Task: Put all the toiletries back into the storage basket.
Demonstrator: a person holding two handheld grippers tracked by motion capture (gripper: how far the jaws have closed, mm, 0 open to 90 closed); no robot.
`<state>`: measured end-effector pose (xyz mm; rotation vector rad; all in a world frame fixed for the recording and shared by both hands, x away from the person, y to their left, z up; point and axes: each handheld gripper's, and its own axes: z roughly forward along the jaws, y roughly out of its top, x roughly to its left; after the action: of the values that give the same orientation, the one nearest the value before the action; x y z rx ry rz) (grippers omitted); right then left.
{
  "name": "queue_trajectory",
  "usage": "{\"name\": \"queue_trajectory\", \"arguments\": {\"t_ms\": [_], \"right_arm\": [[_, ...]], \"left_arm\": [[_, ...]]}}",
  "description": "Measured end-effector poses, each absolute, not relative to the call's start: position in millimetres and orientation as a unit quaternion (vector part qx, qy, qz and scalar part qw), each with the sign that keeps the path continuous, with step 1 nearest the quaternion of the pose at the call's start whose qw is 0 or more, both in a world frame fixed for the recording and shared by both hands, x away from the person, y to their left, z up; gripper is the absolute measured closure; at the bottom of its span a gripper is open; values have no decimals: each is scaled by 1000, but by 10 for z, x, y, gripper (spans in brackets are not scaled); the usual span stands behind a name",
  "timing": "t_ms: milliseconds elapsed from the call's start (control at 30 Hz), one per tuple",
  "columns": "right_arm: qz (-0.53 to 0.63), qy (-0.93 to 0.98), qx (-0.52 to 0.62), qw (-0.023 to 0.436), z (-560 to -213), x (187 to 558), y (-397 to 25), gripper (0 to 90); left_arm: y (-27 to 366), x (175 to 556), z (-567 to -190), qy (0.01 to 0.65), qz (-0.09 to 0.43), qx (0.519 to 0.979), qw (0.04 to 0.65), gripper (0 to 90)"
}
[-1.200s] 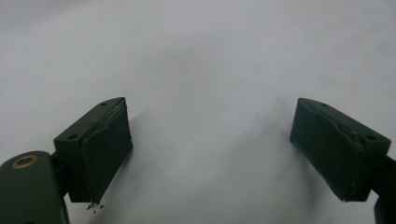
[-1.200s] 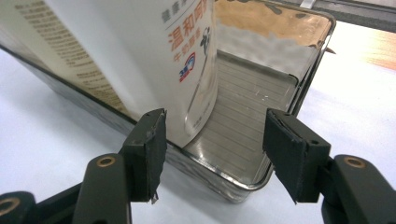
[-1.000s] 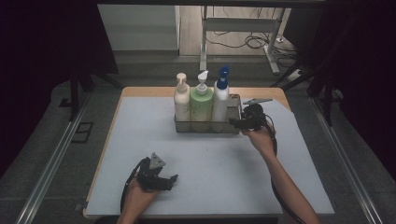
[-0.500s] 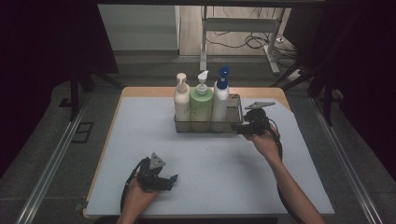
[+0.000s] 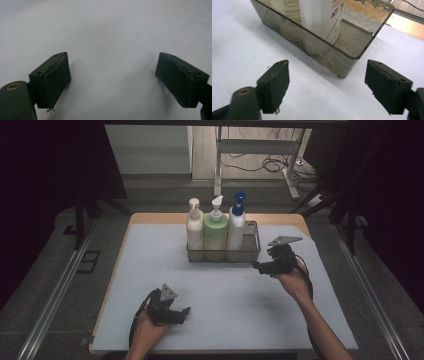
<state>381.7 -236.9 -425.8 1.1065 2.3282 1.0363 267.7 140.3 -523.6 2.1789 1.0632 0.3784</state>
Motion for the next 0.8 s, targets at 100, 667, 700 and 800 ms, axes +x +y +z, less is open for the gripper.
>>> {"name": "queue_trajectory", "arguments": {"t_ms": [100,667,700,800], "right_arm": [[365,827,387,181,-4251,3746,-2395,143],[348,841,370,185,-4393,3325,-2593,67],[348,841,372,185,-4418,3305,-2608,59],[346,840,375,182,-4496,3241,-2652,36]], "left_arm": [[1403,2677,-5235,408,145,836,337,121],[1404,2678,-5236,407,146,837,337,121],[1404,2678,-5236,407,147,836,337,121],[1402,2676,-5236,408,146,836,337,121]]}}
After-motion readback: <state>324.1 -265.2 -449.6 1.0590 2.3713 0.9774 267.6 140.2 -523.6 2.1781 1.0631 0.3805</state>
